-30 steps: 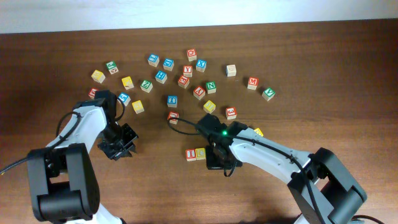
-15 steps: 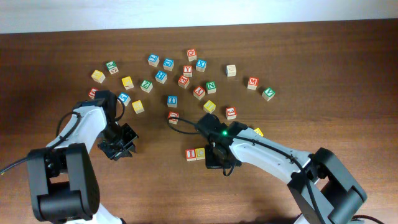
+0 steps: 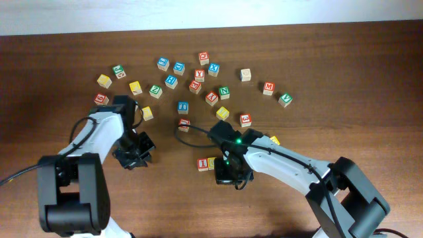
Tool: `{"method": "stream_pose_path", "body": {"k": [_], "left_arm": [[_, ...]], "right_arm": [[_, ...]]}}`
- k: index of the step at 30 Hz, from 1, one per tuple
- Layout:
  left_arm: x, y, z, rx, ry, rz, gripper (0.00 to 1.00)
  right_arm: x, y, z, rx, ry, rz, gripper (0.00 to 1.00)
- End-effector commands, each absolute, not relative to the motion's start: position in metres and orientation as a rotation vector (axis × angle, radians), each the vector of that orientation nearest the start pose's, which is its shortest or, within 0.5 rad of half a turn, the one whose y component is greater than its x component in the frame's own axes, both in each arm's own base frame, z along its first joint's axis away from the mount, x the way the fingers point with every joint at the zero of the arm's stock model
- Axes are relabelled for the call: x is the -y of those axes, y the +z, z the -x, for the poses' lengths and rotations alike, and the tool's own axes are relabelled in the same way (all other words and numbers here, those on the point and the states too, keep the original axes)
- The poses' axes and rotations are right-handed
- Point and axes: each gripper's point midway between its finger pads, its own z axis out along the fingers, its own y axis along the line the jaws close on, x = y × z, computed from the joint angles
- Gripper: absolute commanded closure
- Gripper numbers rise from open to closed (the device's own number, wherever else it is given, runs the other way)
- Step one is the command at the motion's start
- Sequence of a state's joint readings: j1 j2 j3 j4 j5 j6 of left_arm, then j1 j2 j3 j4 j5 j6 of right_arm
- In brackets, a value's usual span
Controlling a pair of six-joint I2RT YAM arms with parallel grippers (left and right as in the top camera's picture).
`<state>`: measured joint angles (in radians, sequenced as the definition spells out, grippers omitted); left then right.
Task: Spell out ICRA
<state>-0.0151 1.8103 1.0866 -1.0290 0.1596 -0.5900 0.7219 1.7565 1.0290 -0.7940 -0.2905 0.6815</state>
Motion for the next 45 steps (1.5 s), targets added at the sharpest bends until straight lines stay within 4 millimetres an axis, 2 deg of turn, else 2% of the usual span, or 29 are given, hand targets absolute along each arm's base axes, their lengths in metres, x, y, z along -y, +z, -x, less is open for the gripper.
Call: {"method": "stream_pose_path", "body": {"k": [1, 3, 6, 9, 11, 14, 17, 22, 24, 29, 39, 45], "left_arm": [[0.051, 0.013, -0.262, -3.254, -0.163, 0.837, 0.94], [0.058, 0.013, -0.261, -3.264, -0.16, 0.792, 0.94], [0.071, 0.013, -0.26, -3.277, -0.158, 0.715, 0.94], [0.088, 0.013, -0.259, -3.29, -0.199, 0.643, 0.94], [0.096, 0.013, -0.256, -3.296, -0.203, 0.63, 0.94], [0.108, 0.013, -0.255, -3.295, -0.199, 0.585, 0.93], [0.12, 0.012, -0.258, -3.281, -0.234, 0.532, 0.92], [0.139, 0.012, -0.253, -3.288, -0.249, 0.499, 0.92], [0.147, 0.012, -0.248, -3.297, -0.245, 0.446, 0.91], [0.163, 0.012, -0.249, -3.279, -0.277, 0.381, 0.9], [0.167, 0.012, -0.256, -3.25, -0.303, 0.367, 0.89], [0.167, 0.012, -0.256, -3.249, -0.304, 0.367, 0.88]], "right_arm": [[-0.239, 0.045, -0.201, -3.265, 0.549, 0.139, 0.96], [-0.228, 0.056, -0.207, -3.27, 0.541, 0.137, 0.96], [-0.201, 0.068, -0.222, -3.281, 0.508, 0.065, 0.96], [-0.167, 0.068, -0.246, -3.256, 0.513, -0.044, 0.96], [-0.138, 0.064, -0.261, -3.229, 0.43, -0.127, 0.96], [-0.113, 0.059, -0.27, -3.223, 0.4, -0.179, 0.96], [-0.115, 0.05, -0.266, -3.239, 0.39, -0.167, 0.96], [-0.131, 0.028, -0.257, -3.225, 0.442, -0.172, 0.96], [-0.14, 0.025, -0.258, -3.204, 0.506, -0.149, 0.96], [-0.154, 0.024, -0.258, -3.183, 0.521, -0.086, 0.96], [-0.175, 0.022, -0.254, -3.169, 0.528, -0.047, 0.95], [-0.174, 0.003, -0.249, -3.228, 0.499, -0.082, 0.96]]}}
